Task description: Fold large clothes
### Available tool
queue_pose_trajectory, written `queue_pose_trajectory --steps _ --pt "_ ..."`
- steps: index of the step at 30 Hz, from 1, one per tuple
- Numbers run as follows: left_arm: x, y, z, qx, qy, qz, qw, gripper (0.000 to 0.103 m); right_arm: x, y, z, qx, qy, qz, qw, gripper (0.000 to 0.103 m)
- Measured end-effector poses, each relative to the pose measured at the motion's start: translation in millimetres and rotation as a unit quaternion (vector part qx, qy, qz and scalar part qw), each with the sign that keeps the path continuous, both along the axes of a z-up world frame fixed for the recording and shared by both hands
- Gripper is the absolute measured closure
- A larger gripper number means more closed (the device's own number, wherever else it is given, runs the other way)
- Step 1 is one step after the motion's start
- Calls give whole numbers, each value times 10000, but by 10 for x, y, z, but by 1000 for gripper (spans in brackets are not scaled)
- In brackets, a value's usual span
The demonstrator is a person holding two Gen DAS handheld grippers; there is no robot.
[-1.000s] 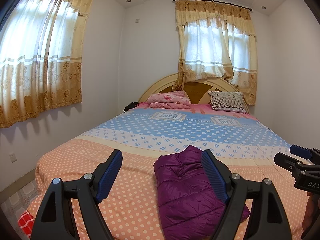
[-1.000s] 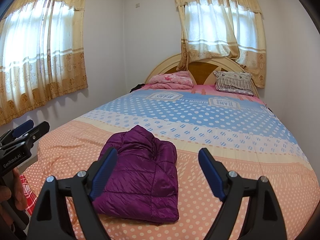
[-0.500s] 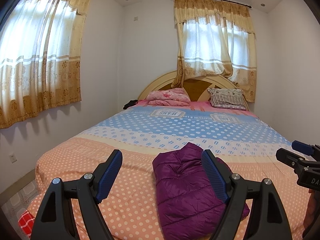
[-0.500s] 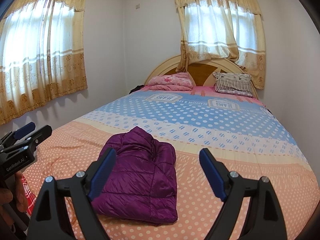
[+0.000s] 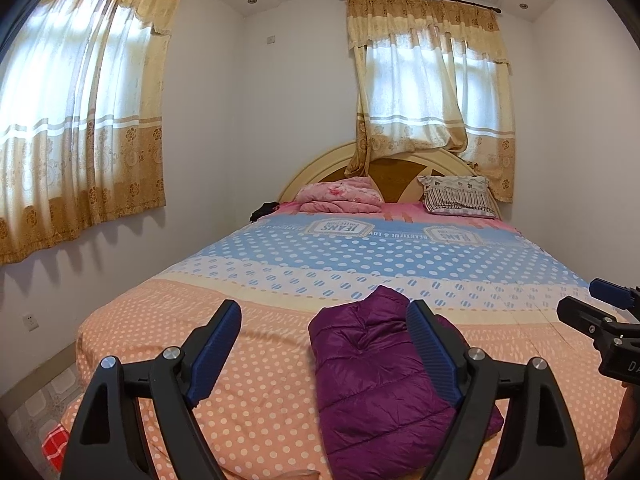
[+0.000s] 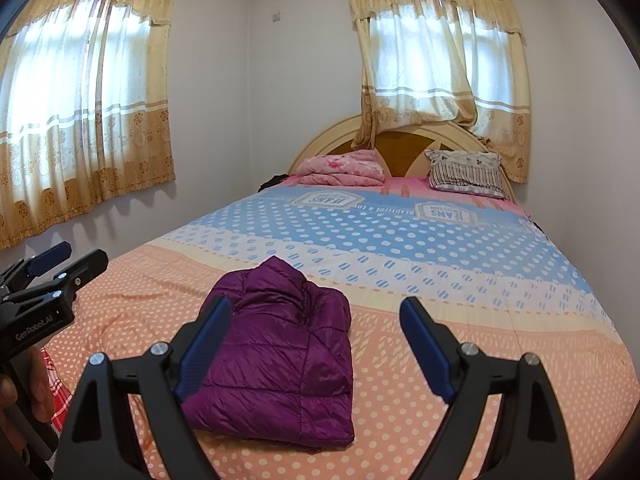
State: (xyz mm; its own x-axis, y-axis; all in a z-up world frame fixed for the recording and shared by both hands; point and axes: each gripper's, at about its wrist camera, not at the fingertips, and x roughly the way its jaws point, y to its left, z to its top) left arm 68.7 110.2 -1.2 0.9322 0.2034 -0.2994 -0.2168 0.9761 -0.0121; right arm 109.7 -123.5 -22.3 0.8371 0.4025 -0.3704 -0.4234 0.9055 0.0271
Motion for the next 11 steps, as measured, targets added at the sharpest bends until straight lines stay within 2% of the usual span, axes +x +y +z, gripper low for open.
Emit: queue_pose_trajectory --steps 5,11 --pt "21 9 -42 108 34 212 9997 12 -5 4 -6 -9 -7 -3 10000 14" --pt "30 2 -67 214 22 254 9994 11 -5 -19 -8 -13 -9 -8 10000 13"
